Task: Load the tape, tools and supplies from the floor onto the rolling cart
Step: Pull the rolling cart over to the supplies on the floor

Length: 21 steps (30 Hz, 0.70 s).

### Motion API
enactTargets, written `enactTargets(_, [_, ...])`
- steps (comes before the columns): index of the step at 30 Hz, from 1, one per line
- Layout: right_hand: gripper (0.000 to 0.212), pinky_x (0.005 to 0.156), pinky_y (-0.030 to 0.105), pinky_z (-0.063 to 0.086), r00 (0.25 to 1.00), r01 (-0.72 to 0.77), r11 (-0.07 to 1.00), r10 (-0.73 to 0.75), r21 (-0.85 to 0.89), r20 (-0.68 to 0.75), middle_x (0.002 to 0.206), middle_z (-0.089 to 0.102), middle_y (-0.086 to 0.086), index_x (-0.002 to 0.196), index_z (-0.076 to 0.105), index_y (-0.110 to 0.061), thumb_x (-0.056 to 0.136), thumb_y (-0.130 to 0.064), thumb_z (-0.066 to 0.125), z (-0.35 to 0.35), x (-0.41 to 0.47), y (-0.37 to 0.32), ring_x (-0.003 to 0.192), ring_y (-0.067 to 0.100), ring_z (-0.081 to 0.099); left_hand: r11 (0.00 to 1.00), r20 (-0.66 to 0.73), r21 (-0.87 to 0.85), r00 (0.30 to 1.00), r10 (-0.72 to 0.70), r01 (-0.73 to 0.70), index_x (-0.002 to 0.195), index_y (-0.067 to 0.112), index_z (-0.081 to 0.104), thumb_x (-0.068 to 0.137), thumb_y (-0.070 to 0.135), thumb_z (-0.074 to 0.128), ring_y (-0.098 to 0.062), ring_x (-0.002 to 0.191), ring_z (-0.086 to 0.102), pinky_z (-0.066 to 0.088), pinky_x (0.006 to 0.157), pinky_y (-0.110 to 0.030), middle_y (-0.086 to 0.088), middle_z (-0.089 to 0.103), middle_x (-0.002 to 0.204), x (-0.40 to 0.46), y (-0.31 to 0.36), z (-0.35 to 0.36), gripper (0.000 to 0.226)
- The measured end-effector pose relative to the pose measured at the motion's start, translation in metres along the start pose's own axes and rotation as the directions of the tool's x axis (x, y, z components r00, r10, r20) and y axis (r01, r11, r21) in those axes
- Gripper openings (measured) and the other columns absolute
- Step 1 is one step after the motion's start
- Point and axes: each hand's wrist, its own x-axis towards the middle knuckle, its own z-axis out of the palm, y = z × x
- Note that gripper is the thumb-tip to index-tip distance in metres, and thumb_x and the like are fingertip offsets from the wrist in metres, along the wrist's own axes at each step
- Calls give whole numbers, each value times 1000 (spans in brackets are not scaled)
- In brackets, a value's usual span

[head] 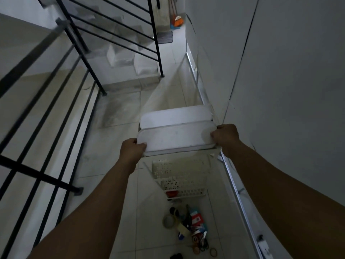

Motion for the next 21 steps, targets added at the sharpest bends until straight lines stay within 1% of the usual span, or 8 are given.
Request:
enactTargets(3, [30,83,32,51,1000,7,1000,-8,12,24,117,63,18,115,62,5,85,-2,59,3,0,5,103,33,61,999,37,36,999,-2,0,125,-8,57,88,5,63,-28,97,59,52,95,-47,-19,62,116,1,-3,2,40])
enactTargets(7, [28,78,31,50,999,27,999,-28,27,36,115,65,20,110,64,6,84,-2,61,5,-3,6,95,30,61,996,12,72,999,43,-44,125,-4,57,87,6,63,-24,95,57,48,83,-31,-11,60,110,0,-6,2,39])
enactTargets(10, [32,90,39,52,1000,19,999,-19,38,19,118,63,23,113,61,11,85,-3,62,4,-6,6,107,35,61,997,-5,63,999,51,-50,121,-4,59,87,7,64,-22,87,57,48,74,-28,-8,59,102,-2,-7,2,36])
enactTargets(12, [38,93,43,51,1000,12,999,-11,49,-14,120,62,26,116,57,16,84,-2,61,4,-5,8,107,37,62,997,-7,59,999,54,-53,124,-5,57,89,9,63,-17,79,57,47,67,-22,-5,60,100,-3,-7,1,39])
enactTargets(14, [42,83,38,54,999,21,997,-19,70,-37,118,62,30,116,55,18,80,-2,61,3,-4,11,93,33,65,999,-23,25,999,37,-36,135,-4,48,89,14,65,-20,93,60,48,73,-25,-9,58,122,-4,-8,0,52])
enactTargets(16, [38,68,30,46,999,18,997,-15,69,-38,106,68,27,110,59,18,78,-4,62,1,-4,16,77,23,59,1000,-57,-13,998,25,-26,141,0,43,88,19,66,-26,106,61,49,79,-27,-15,52,136,-6,-9,-1,61])
enactTargets(19, [19,62,27,43,1000,1,998,1,69,-31,82,64,13,88,67,7,76,-8,64,-5,-9,23,73,20,57,999,-98,-39,995,24,-28,139,3,45,88,22,66,-18,87,60,51,84,-31,-13,54,133,-17,-12,0,58])
enactTargets(21, [17,55,21,45,999,-25,996,28,81,-31,81,62,10,93,66,-1,78,-9,63,-7,-12,30,73,20,59,999,-147,-35,989,23,-28,137,7,47,86,25,66,-19,92,60,51,91,-34,-11,56,129,-28,-17,1,57])
